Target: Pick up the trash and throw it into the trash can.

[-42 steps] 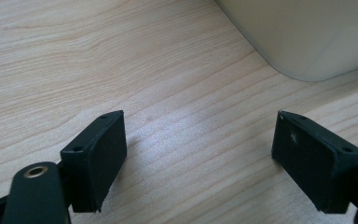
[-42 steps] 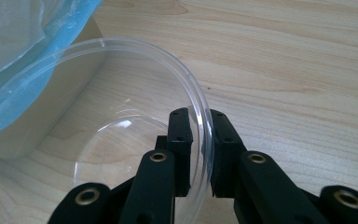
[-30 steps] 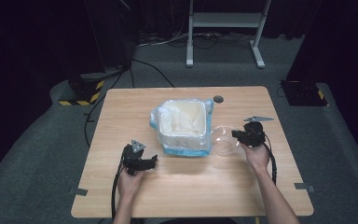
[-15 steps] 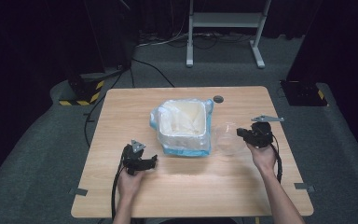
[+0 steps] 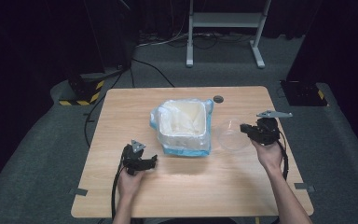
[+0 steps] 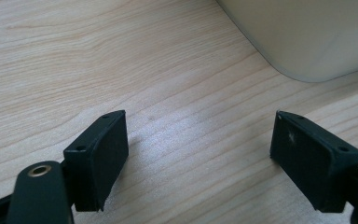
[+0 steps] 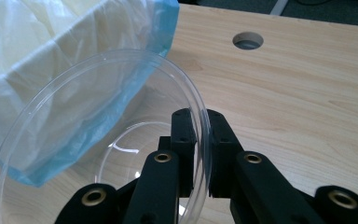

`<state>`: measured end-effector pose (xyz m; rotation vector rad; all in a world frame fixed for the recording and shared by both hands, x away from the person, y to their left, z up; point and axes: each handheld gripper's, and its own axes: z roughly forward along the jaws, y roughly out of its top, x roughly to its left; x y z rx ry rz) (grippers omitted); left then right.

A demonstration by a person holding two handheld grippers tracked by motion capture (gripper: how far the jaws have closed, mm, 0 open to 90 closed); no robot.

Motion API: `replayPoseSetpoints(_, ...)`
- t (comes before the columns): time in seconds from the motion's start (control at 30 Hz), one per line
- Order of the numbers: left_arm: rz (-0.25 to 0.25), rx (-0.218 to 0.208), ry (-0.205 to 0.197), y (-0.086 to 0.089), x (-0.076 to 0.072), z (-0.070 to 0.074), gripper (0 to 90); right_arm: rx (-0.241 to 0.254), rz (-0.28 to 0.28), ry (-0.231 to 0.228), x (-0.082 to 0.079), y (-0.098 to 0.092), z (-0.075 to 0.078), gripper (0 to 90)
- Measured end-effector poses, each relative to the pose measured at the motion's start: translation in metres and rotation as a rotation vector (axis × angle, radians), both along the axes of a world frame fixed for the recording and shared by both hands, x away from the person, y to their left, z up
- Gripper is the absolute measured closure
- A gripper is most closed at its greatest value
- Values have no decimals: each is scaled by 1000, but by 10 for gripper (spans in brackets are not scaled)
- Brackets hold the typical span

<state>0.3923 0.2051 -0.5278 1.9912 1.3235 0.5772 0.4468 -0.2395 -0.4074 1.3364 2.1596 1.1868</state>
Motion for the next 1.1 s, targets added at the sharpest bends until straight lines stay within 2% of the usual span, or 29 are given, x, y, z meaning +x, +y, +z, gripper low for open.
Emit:
replayPoseSetpoints(0.07,0,0,0,0,0,0,189,-7,2,-2,0,1,7,835)
replayPoseSetpoints(0.27,0,0,0,0,0,0,189,39,15,-13,-1,0,19,834)
replayPoseSetpoints(0.43,1,0,-1,0,0,0,192,8,30,-31,-2,7,34,834)
replayPoseSetpoints(0.93,2,0,-1,0,0,0,192,27,89,-68,2,30,72,834)
replayPoseSetpoints(1.1,2,1,-1,0,0,0,192,9,115,-77,5,42,79,833)
